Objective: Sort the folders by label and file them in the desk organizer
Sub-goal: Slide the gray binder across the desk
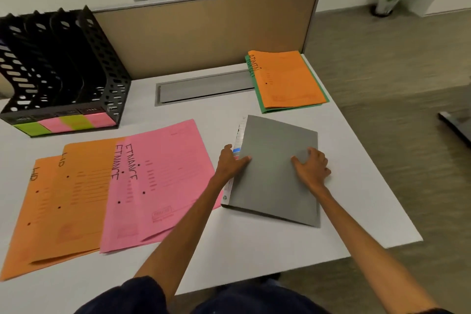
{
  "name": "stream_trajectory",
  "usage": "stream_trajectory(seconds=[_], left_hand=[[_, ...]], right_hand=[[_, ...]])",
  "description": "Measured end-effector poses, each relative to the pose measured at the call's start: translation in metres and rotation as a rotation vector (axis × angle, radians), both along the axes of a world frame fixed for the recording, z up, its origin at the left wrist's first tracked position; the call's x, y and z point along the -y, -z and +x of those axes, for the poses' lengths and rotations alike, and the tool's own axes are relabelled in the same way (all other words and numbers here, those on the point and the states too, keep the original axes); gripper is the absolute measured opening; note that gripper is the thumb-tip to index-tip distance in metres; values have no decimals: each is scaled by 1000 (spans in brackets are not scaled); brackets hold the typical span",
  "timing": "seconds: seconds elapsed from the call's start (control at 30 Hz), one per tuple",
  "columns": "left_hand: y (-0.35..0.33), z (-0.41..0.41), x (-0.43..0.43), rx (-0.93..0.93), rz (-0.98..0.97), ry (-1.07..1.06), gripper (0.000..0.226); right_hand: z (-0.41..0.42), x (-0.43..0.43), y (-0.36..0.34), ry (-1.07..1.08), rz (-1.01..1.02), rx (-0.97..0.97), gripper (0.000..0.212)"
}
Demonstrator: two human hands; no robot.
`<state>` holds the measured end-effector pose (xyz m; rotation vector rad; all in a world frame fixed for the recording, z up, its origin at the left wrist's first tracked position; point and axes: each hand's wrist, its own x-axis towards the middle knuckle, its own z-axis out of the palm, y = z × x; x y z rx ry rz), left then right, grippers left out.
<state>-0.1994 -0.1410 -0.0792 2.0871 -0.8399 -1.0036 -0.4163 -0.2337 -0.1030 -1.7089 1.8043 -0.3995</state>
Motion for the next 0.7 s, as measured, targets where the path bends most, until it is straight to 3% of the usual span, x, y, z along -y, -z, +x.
stream_trajectory(seconds=[0.33, 0.43, 0.53, 0.7], left_hand=[[1, -7, -42, -22, 43, 59, 69], [0, -10, -53, -137, -35, -5, 54], [-2, -11, -65, -265, -127, -95, 49], [-9, -11, -75, -323, -165, -176, 50]], right_hand=[[-3, -67, -3, 223, 86, -82, 76], [-8, -75, -5, 243, 128, -33, 78], [-16, -77, -8, 295, 169, 75, 78], [-19, -78, -15, 322, 133, 255, 75]])
